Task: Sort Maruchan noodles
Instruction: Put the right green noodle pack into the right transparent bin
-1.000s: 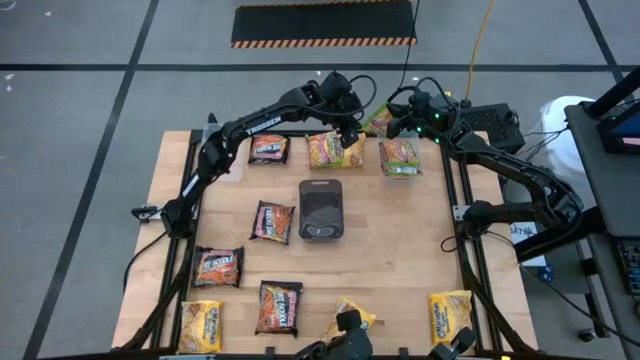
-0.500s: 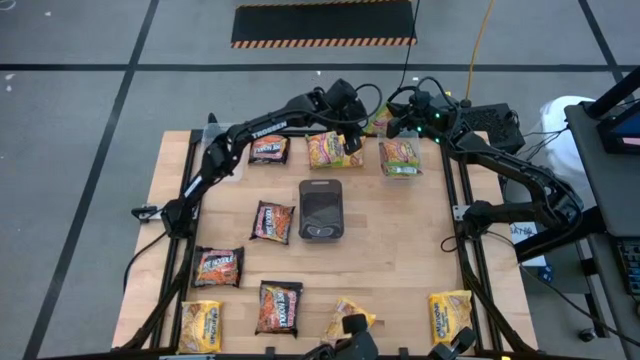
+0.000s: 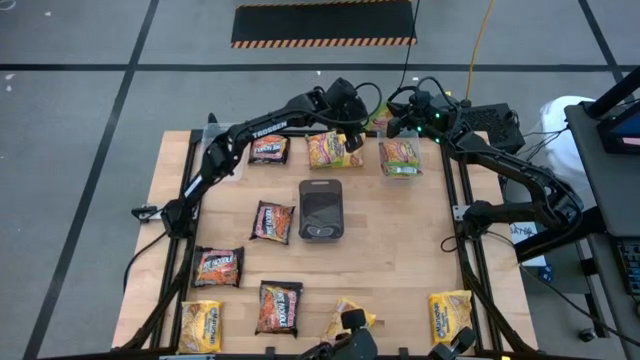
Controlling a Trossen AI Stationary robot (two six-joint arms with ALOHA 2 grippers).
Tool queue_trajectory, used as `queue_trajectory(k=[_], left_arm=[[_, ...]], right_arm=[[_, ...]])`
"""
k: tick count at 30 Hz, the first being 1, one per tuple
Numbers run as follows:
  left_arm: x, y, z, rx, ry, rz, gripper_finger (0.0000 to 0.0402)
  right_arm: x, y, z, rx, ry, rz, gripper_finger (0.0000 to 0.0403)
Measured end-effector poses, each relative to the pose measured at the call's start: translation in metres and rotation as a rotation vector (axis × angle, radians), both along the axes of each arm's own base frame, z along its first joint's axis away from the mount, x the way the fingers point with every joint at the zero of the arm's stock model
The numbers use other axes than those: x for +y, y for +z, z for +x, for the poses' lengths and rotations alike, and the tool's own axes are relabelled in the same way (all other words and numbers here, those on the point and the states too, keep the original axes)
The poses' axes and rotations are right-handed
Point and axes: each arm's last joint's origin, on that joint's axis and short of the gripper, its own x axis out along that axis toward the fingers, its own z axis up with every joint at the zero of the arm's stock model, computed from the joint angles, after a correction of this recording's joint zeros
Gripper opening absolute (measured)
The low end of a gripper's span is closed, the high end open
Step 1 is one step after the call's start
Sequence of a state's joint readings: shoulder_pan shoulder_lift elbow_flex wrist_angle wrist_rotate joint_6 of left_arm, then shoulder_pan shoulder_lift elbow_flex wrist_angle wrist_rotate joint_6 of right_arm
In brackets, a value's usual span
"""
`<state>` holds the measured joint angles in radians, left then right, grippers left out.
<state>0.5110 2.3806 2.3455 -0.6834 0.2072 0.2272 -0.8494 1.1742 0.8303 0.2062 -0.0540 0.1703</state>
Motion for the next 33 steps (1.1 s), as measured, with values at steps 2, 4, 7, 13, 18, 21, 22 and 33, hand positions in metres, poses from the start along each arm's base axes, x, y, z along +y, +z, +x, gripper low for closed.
queue_trajectory(k=[2,4,7,13,18,21,22,33], left_arm=[[0.000,0.000,0.000,0.004,0.010,0.008,0.0037],[0.001,0.000,0.000,0.007,0.017,0.012,0.0037],[0.001,0.000,-0.001,0.011,0.016,0.019,0.0028],[0.001,0.000,0.000,0.011,0.011,0.025,0.0005],[0.001,0.000,0.000,0.007,0.010,0.026,0.0003],[0.001,0.001,0.000,0.002,0.007,0.026,0.0003],[0.001,0.001,0.000,0.001,0.008,0.027,0.0003],[-0.003,0.008,0.007,-0.088,-0.029,0.039,0.0001]], right_arm=[[0.000,0.000,0.000,0.000,0.000,0.000,0.0000],[0.000,0.000,0.000,0.000,0.000,0.000,0.0000],[0.000,0.000,0.000,0.000,0.000,0.000,0.0000],[0.002,0.004,-0.002,-0.003,0.002,-0.015,0.0000],[0.008,0.009,-0.007,0.001,0.004,-0.024,0.0000],[0.011,0.011,-0.010,0.007,0.004,-0.019,0.0000],[0.012,0.011,-0.011,0.012,0.003,-0.014,0.0000],[0.015,0.007,-0.013,0.053,-0.006,0.025,0.0000]])
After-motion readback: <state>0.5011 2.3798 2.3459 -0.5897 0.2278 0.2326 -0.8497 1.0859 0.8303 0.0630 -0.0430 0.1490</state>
